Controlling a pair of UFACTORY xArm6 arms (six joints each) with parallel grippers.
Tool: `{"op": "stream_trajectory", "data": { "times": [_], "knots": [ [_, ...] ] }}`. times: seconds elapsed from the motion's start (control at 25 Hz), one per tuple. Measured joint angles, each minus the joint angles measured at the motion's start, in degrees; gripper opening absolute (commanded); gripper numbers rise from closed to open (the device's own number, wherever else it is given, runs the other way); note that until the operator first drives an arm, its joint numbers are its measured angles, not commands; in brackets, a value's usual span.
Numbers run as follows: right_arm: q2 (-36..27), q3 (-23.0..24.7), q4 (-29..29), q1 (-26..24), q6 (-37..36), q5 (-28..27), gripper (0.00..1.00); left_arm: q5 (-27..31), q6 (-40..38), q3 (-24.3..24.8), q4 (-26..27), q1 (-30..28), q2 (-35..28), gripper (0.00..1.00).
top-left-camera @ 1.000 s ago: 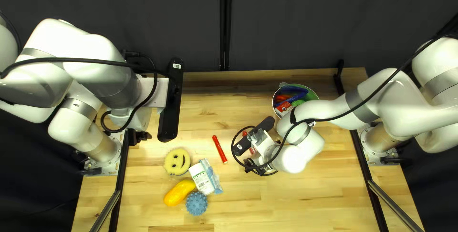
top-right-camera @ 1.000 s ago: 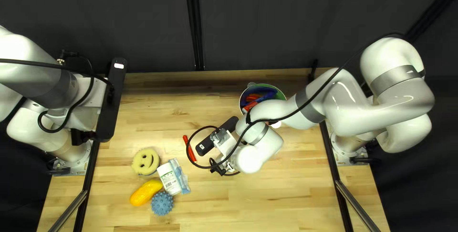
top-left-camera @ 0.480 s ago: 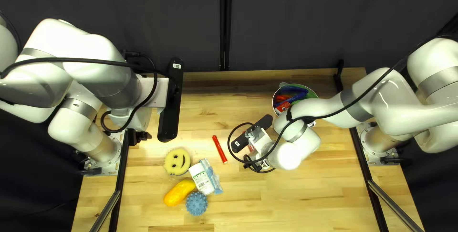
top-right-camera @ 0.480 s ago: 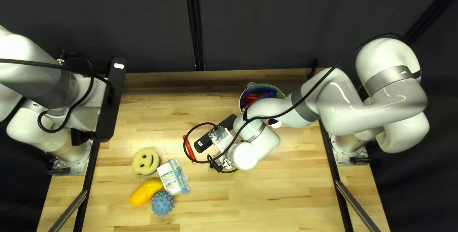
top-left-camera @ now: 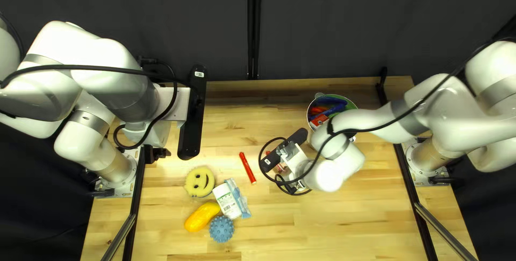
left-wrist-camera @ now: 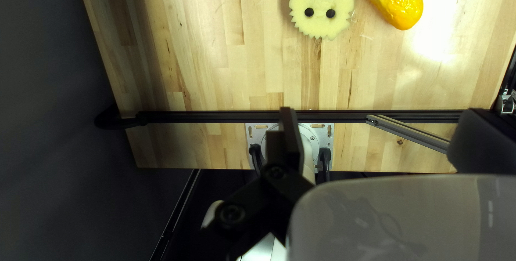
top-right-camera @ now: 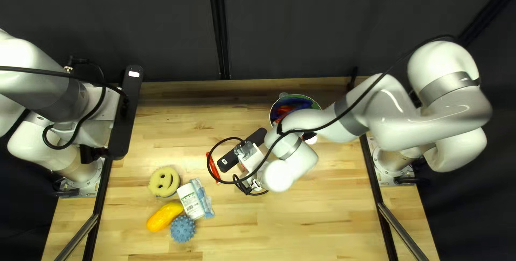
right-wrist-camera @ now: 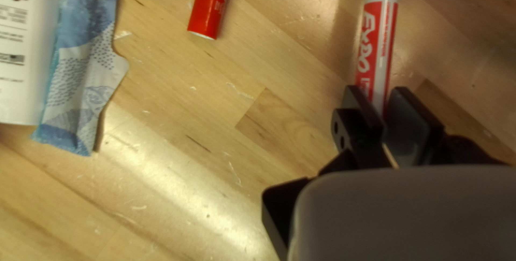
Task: Pick up trash and place into trash bin
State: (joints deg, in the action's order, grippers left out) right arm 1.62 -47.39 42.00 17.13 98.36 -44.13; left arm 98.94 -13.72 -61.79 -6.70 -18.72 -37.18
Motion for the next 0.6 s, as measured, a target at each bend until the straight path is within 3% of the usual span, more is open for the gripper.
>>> {"op": "stream_trajectory", "data": {
  "times": [0.24, 0.52, 0.56, 0.6],
  "knots": [
    [-16.6, 4.9, -5.0, 3.9, -5.1, -16.2, 0.10, 0.0, 0.0, 0.0, 0.0, 0.0, 0.0, 1.00],
    [-27.3, 11.4, -10.3, -0.5, -14.2, -19.5, 0.13, 0.0, 0.0, 0.0, 0.0, 0.0, 0.0, 1.00],
    [-28.4, 12.3, -10.9, -1.2, -15.0, -19.5, 0.18, 0.0, 0.0, 0.0, 0.0, 0.0, 0.0, 1.00],
    [-29.3, 13.0, -11.2, -1.8, -15.6, -19.5, 0.40, 0.0, 0.0, 0.0, 0.0, 0.0, 0.0, 1.00]
  ]
}}
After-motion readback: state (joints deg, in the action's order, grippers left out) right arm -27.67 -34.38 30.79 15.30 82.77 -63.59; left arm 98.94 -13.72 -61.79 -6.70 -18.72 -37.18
